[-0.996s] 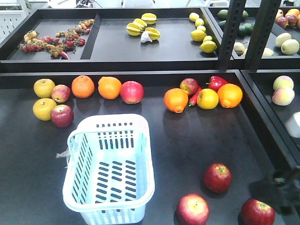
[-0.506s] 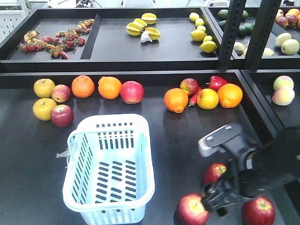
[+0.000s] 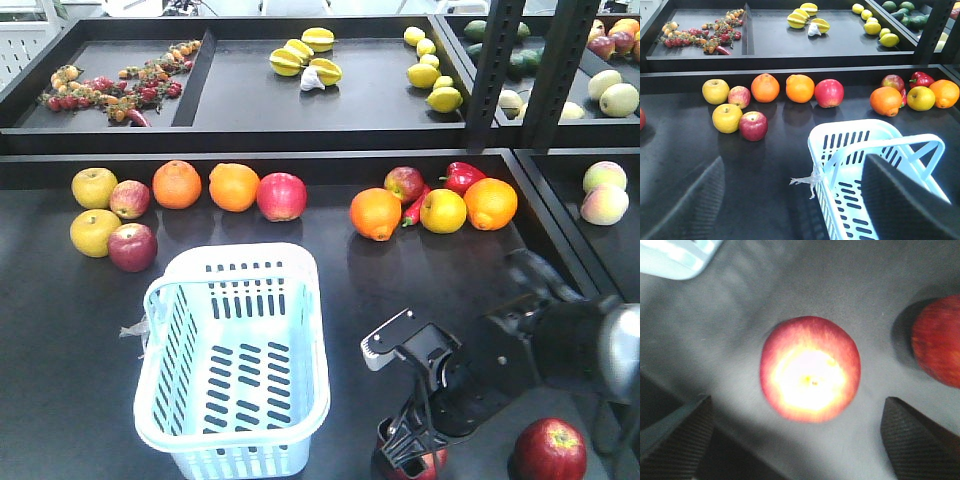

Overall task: Pick three apples into basket with both arms
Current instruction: 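Reach the right gripper down over the nearest red apple and grasp it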

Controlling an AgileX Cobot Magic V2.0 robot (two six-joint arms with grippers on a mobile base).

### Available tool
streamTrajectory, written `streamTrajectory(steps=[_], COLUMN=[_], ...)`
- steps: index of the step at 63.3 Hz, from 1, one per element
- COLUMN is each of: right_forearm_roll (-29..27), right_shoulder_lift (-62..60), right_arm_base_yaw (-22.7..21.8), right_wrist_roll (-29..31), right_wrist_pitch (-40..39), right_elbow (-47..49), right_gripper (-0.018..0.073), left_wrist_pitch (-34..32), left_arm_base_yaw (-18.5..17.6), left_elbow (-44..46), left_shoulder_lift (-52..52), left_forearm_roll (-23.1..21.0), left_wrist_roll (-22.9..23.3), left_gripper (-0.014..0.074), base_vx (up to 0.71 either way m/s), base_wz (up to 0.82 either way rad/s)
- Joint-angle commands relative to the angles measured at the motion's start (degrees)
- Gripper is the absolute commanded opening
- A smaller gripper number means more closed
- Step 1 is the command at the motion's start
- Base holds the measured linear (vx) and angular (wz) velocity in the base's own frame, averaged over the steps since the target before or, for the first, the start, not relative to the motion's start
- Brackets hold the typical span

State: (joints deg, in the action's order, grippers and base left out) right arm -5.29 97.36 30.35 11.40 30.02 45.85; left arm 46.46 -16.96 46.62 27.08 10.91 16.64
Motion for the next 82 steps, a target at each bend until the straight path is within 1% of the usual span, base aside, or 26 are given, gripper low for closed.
streamTrajectory(steps=[1,11,24,31,40,43,48,58,64,77,82], right_forearm_roll=[0.59,0.59,0.59,0.59,0.59,0.59,0.59,0.59,0.79,0.50,-0.83], right_shoulder_lift=[0.65,5.29,9.88,10.62,10.47,10.36,10.11,6.37,2.58,-9.46,-14.86], right_arm_base_yaw=[-0.04,-0.04,-0.04,-0.04,-0.04,-0.10,-0.10,-0.10,-0.10,-0.10,-0.10], right_wrist_roll=[0.07,0.07,0.07,0.07,0.07,0.01,0.01,0.01,0.01,-0.42,-0.42], right_wrist_pitch=[-4.28,-7.98,-9.37,-9.42,-9.27,-8.62,-6.31,-0.72,1.31,4.42,5.24], right_elbow=[1.56,1.56,1.56,1.56,1.56,1.62,1.89,1.89,1.89,1.89,1.89], right_gripper=[0.0633,0.0627,0.0595,0.0530,0.0395,0.0345,0.0305,0.0295,0.0295,0.0295,0.0295], left_wrist_pitch=[-3.66,-3.66,-3.66,-3.66,-3.66,-3.66,-3.66,-3.66,-3.66,-3.66,-3.66], left_arm_base_yaw=[-0.01,-0.01,-0.01,-0.01,-0.01,-0.01,-0.01,-0.01,-0.01,-0.01,-0.01], left_elbow=[1.61,1.61,1.61,1.61,1.61,1.61,1.61,1.61,1.61,1.61,1.61], left_shoulder_lift=[0.46,0.46,0.46,0.46,0.46,0.46,0.46,0.46,0.46,0.46,0.46], left_forearm_roll=[0.53,0.53,0.53,0.53,0.53,0.53,0.53,0.53,0.53,0.53,0.53], left_wrist_roll=[0.54,0.54,0.54,0.54,0.54,0.54,0.54,0.54,0.54,0.54,0.54], left_gripper=[0.0533,0.0533,0.0533,0.0533,0.0533,0.0533,0.0533,0.0533,0.0533,0.0533,0.0533], base_vx=[0.00,0.00,0.00,0.00,0.00,0.00,0.00,0.00,0.00,0.00,0.00], base_wz=[0.00,0.00,0.00,0.00,0.00,0.00,0.00,0.00,0.00,0.00,0.00])
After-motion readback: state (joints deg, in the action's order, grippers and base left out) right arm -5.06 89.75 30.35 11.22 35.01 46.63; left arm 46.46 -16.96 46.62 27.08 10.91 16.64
